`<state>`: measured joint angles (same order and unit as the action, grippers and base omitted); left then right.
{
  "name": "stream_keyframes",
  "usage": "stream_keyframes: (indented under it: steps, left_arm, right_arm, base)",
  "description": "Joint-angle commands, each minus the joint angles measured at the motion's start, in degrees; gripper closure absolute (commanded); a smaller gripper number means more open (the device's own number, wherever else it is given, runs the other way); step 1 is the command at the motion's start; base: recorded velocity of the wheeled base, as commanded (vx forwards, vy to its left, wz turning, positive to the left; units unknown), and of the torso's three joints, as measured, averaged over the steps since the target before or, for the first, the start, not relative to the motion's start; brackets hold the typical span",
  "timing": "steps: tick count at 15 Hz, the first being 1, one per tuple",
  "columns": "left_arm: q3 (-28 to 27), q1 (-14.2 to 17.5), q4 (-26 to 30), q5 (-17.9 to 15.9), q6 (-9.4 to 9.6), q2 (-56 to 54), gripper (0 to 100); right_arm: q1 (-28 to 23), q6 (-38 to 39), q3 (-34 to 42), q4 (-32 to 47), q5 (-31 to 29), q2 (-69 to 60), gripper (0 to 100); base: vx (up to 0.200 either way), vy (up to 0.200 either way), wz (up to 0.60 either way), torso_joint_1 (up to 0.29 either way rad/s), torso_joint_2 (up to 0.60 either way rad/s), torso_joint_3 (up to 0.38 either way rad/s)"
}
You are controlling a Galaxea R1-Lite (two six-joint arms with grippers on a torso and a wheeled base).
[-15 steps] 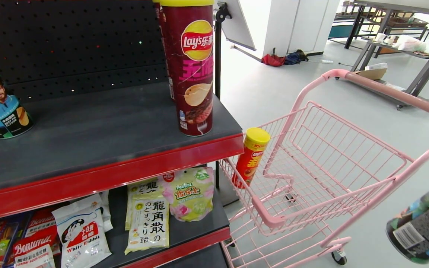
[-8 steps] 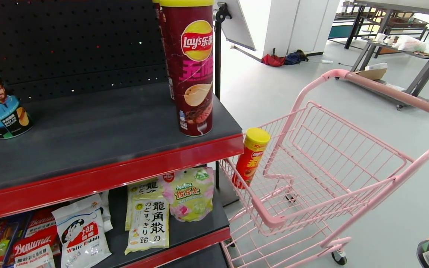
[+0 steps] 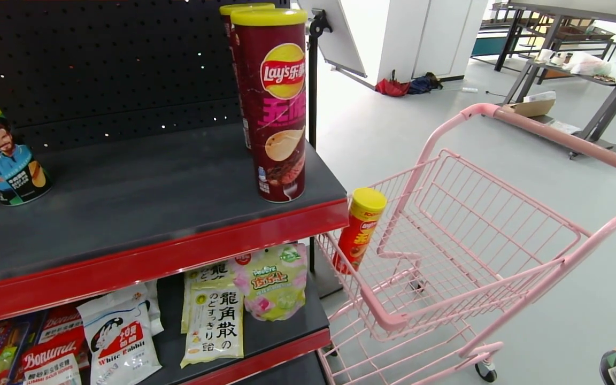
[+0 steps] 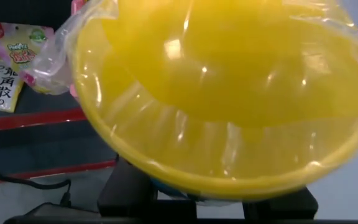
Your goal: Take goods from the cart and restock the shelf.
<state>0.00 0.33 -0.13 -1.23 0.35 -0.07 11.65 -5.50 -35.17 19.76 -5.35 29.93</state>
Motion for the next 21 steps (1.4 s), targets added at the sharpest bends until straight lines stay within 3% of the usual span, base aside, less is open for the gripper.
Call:
stream_keyframes:
  steps: [1,11,21]
  left_arm:
    - [0.00,0.02,-0.04,0.00,0.00,0.07,0]
    - [0.00,0.02,0.05,0.00,0.00,0.07,0]
    - [0.00,0.02,-0.04,0.00,0.00,0.07,0]
  right_arm:
    - [0.04,0.05,0.01,-0.07,-0.01,0.48,100]
    - [0.12,-0.21,0.01,-0.25,0.08,1.80,100]
    - [0.21,-1.01,-0.07,-2.45,0.17,4.17,100]
  base:
    - [0.000,0.000,0.00,0.124,-0.43,-0.286]
    - [0.000,0.000,0.00,0.199,-0.55,-0.354]
    - [0.000,0.000,0.00,0.160,-0.39,-0.226]
